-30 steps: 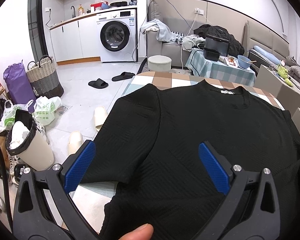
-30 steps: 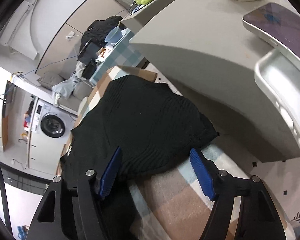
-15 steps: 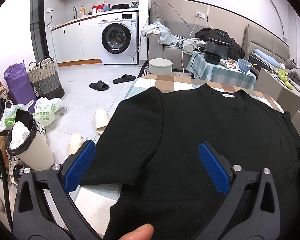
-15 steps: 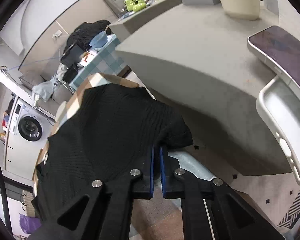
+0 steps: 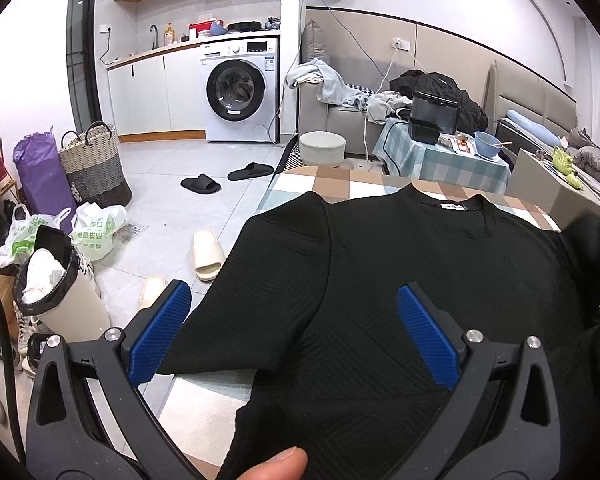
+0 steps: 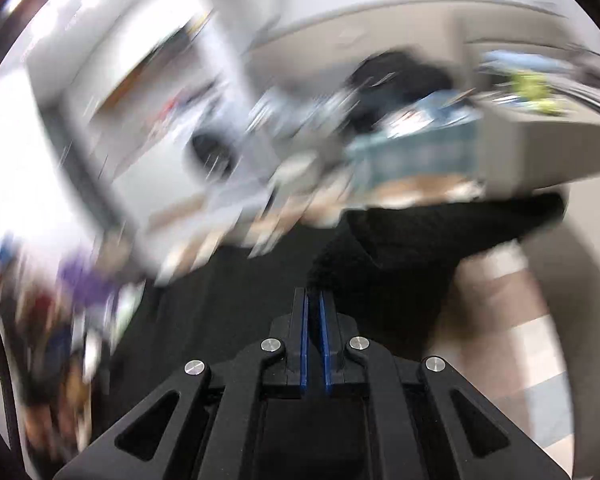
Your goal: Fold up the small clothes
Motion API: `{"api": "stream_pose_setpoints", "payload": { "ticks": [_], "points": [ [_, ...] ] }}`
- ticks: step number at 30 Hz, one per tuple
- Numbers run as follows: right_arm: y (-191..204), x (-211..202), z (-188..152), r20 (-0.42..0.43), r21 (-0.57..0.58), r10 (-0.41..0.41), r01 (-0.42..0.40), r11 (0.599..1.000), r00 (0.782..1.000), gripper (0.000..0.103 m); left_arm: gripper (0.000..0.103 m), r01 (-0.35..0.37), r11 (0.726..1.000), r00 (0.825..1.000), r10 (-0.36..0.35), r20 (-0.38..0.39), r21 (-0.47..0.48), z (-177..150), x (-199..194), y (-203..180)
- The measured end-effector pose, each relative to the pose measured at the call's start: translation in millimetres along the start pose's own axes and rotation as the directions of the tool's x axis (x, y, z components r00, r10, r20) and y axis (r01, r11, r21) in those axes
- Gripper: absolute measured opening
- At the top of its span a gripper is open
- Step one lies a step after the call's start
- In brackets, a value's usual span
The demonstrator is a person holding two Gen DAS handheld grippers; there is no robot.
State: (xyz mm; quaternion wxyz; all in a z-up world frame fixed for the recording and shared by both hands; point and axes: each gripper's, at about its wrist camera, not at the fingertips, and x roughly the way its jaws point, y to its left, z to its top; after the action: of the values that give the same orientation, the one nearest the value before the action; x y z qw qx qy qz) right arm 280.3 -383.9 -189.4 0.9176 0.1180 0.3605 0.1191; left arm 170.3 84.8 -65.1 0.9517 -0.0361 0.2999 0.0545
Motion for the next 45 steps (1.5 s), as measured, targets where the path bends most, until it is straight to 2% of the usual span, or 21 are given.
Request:
{"api": "stream_pose_setpoints", "payload": {
  "ticks": [1, 3, 5, 6, 10, 14, 18, 20, 22, 24, 26, 28, 32, 35, 38, 42, 45],
  "points": [
    [5, 8, -8, -0.055, -0.026, -0.016, 0.015, 1.0, 0.998, 0.006, 0.103, 0.001, 1.0, 1.0, -0.001, 0.0, -0.004, -1, -2, 2],
    [7, 27, -24, -0.212, -0.056, -0.07, 0.06, 0.997, 0.975, 0.007, 0.103, 0.004, 1.0, 1.0, -0.004, -0.004, -0.011, -2, -4, 5],
    [6, 33, -36, -0.259, -0.073, -0.113, 0.097, 0.993, 0.959, 0.014, 0.103, 0.006, 1.0, 1.0, -0.006, -0.009, -0.012, -3, -5, 6],
    [3, 29, -39, -0.252, -0.048, -0.112, 0.103, 0.993, 0.961, 0.016, 0.103, 0.007, 1.0, 1.0, -0.007, -0.009, -0.01, -3, -5, 5],
    [-22, 3, -37, -0.139, 0.146, -0.043, 0.063, 0.987, 0.989, 0.039, 0.103, 0.006, 1.0, 1.0, -0.006, -0.003, -0.005, -4, -6, 5],
    [-48, 5, -22, -0.093, 0.294, -0.017, 0.044, 0.955, 0.996, 0.041, 0.103, 0.013, 1.0, 1.0, -0.013, -0.007, -0.009, -4, -7, 5],
    [-61, 25, -10, -0.114, 0.383, -0.003, 0.047, 0.923, 0.994, 0.041, 0.103, 0.015, 1.0, 1.0, -0.016, -0.007, -0.012, -3, -7, 5],
    [-43, 39, -5, -0.131, 0.352, 0.077, -0.026, 0.936, 0.988, 0.041, 0.103, 0.015, 1.0, 1.0, -0.015, -0.011, -0.015, -3, -5, 4],
    [-10, 42, -5, -0.15, 0.248, 0.212, -0.171, 0.953, 0.966, 0.041, 0.103, 0.011, 1.0, 1.0, -0.011, -0.018, -0.014, -4, -3, 4],
    [15, 33, -4, -0.133, 0.157, 0.248, -0.227, 0.961, 0.96, 0.041, 0.103, 0.007, 1.0, 1.0, -0.007, -0.026, -0.013, -4, -2, 4],
    [17, 22, -6, -0.125, 0.146, 0.205, -0.187, 0.972, 0.971, 0.041, 0.103, 0.006, 1.0, 1.0, -0.006, -0.025, -0.013, -4, -1, 4],
    [4, 11, -10, -0.116, 0.172, 0.105, -0.084, 0.981, 0.988, 0.041, 0.103, 0.004, 1.0, 1.0, -0.004, -0.026, -0.016, -4, -1, 5],
    [-24, 12, -16, -0.151, 0.267, -0.016, 0.056, 0.962, 0.988, 0.041, 0.103, 0.007, 0.999, 0.999, -0.008, -0.036, -0.039, -4, 3, 9],
    [-9, 26, -15, -0.172, 0.224, 0.007, 0.033, 0.974, 0.985, 0.041, 0.103, 0.006, 0.998, 0.999, -0.009, -0.049, -0.059, -5, 6, 13],
    [17, 43, -17, -0.258, 0.155, 0.092, -0.053, 0.986, 0.962, 0.041, 0.103, -0.002, 0.997, 0.998, -0.002, -0.061, -0.071, -6, 7, 19],
    [13, 20, -20, -0.201, 0.149, 0.051, -0.021, 0.989, 0.978, 0.041, 0.103, -0.034, 0.989, 0.995, 0.019, -0.102, -0.146, -9, 15, 43],
    [8, -3, -22, -0.154, 0.183, 0.05, -0.021, 0.983, 0.987, 0.046, 0.102, -0.05, 0.965, 0.991, 0.016, -0.133, -0.259, -13, 23, 75]
  ]
}}
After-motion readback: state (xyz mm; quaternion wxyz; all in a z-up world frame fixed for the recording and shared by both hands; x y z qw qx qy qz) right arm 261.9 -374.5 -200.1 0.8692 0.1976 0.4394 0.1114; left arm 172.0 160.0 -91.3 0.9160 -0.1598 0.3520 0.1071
